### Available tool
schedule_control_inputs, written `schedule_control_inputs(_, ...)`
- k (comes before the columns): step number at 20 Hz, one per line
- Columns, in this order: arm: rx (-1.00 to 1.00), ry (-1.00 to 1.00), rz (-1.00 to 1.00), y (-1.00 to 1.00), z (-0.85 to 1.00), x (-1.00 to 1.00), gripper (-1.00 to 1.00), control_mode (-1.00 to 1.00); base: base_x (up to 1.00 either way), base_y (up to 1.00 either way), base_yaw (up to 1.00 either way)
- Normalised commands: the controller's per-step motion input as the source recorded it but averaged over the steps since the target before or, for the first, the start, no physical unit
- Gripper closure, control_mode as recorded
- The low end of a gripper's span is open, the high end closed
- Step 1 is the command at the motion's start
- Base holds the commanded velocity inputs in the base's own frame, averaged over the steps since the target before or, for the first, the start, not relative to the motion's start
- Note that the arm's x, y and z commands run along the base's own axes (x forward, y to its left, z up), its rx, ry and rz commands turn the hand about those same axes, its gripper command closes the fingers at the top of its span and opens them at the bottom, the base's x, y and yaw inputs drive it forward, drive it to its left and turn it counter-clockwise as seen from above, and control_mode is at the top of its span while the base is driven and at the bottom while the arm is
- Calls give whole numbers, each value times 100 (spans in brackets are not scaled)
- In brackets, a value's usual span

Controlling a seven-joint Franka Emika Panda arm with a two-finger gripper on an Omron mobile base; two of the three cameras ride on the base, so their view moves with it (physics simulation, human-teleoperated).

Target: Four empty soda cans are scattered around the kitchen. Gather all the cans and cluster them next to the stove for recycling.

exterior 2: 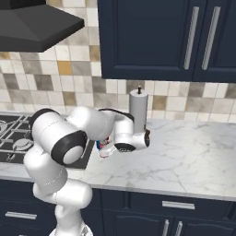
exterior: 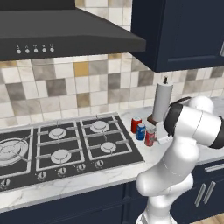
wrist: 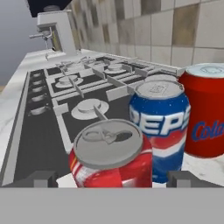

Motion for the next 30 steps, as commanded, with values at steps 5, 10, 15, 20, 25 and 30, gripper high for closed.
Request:
schedule_control_inputs(5, 0, 0, 0, -12, 15, -2, -100, -100, 0, 0, 0)
schedule_control_inputs(10, 0, 0, 0, -14, 32, -6, -100, -100, 0, 0, 0)
schedule_control_inputs(15, 0, 0, 0, -8, 45, -15, -100, -100, 0, 0, 0)
schedule_control_inputs(20, 0, -3, 0, -2, 53, -20, -100, -100, 0, 0, 0)
schedule_control_inputs(25, -2, -16, 0, 0, 54, -43, -100, -100, 0, 0, 0)
schedule_control_inputs(30, -5, -29, -5, 10, 52, -53, -100, -100, 0, 0, 0)
